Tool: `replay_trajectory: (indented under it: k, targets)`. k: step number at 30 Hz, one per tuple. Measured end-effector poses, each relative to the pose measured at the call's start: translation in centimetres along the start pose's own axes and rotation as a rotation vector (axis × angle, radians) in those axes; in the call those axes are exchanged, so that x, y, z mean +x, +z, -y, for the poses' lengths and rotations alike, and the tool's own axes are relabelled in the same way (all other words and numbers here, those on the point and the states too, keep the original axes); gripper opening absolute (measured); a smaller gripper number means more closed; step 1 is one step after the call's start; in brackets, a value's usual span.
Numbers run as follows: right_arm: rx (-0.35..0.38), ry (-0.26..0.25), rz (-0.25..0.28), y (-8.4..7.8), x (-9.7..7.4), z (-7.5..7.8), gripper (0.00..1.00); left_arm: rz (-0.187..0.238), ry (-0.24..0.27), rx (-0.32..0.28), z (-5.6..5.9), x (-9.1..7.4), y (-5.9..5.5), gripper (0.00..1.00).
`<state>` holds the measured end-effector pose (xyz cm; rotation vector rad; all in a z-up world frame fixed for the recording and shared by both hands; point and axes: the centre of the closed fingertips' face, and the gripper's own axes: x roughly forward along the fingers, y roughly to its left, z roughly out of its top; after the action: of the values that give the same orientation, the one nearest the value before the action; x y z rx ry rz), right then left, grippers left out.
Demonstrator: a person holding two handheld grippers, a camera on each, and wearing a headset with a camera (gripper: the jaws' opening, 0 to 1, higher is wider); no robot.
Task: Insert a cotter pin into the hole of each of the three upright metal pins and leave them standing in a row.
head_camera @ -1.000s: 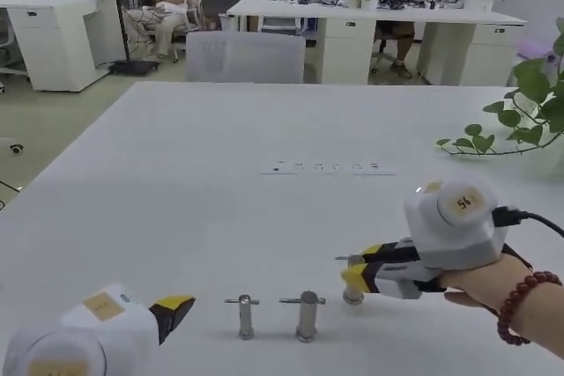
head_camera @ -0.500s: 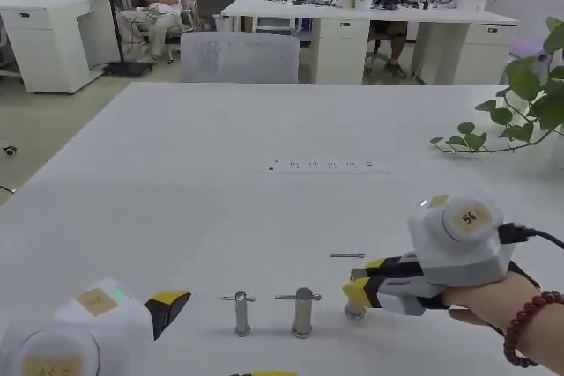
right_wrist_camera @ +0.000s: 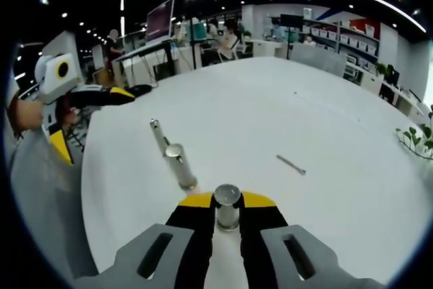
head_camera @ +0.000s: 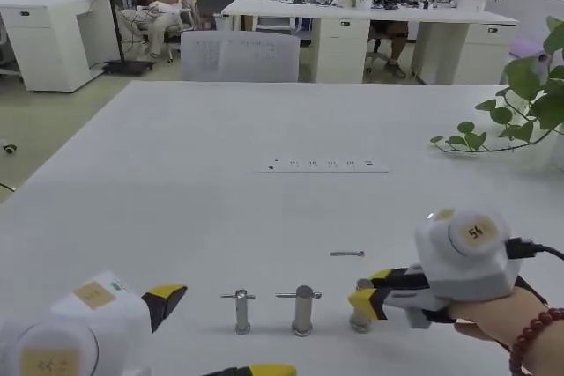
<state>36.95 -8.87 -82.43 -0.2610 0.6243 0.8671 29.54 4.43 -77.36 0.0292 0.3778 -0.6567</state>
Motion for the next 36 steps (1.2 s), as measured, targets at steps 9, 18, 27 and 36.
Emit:
replay_trajectory:
  k: [9, 18, 27, 36]
  targets:
    - [0.015, -0.034, 0.023, -0.25, -0.34, 0.11, 0.14, -0.004, 0.001, 0.002, -0.02, -0.02, -0.08, 0.92]
    - [0.023, -0.071, 0.019, -0.36, -0.48, 0.07, 0.14, -0.01, 0.003, 0.008, -0.09, -0.01, -0.16, 0.92]
    - [0.062, -0.122, 0.029, -0.38, -0.56, 0.11, 0.15, -0.007, 0.006, 0.007, -0.13, -0.07, -0.08, 0.92]
    - [0.062, -0.126, 0.029, -0.42, -0.56, 0.07, 0.15, -0.013, 0.0, 0.009, 0.01, -0.06, -0.19, 0.92]
